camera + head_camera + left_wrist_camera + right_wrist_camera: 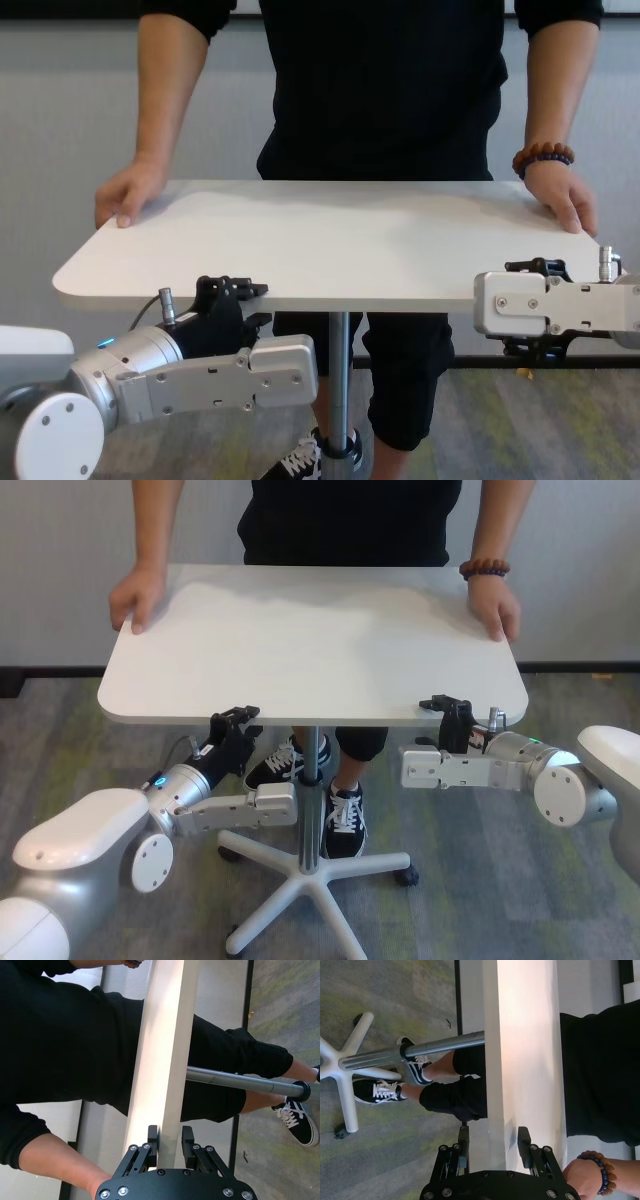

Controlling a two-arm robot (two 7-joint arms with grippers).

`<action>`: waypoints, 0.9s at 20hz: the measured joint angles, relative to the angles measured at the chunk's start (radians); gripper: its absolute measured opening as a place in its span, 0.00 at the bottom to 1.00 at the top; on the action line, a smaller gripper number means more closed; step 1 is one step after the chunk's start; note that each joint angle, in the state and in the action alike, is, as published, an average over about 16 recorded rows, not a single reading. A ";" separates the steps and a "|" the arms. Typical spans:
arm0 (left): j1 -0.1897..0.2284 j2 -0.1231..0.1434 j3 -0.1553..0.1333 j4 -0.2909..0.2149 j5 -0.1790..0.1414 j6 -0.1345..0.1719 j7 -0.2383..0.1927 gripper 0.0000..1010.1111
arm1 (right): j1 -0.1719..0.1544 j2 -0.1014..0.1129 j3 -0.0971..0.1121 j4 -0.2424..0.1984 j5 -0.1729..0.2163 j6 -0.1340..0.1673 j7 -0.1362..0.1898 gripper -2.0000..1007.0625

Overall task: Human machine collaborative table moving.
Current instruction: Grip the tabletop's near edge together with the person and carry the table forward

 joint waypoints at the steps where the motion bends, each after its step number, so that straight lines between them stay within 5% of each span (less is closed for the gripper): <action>1: 0.000 0.000 0.000 0.000 0.000 0.001 0.000 0.31 | 0.000 0.000 0.000 0.000 0.000 0.000 0.000 0.59; 18: 0.001 0.000 -0.002 -0.001 0.002 0.005 -0.003 0.31 | 0.001 0.000 0.000 0.000 0.000 -0.001 -0.001 0.59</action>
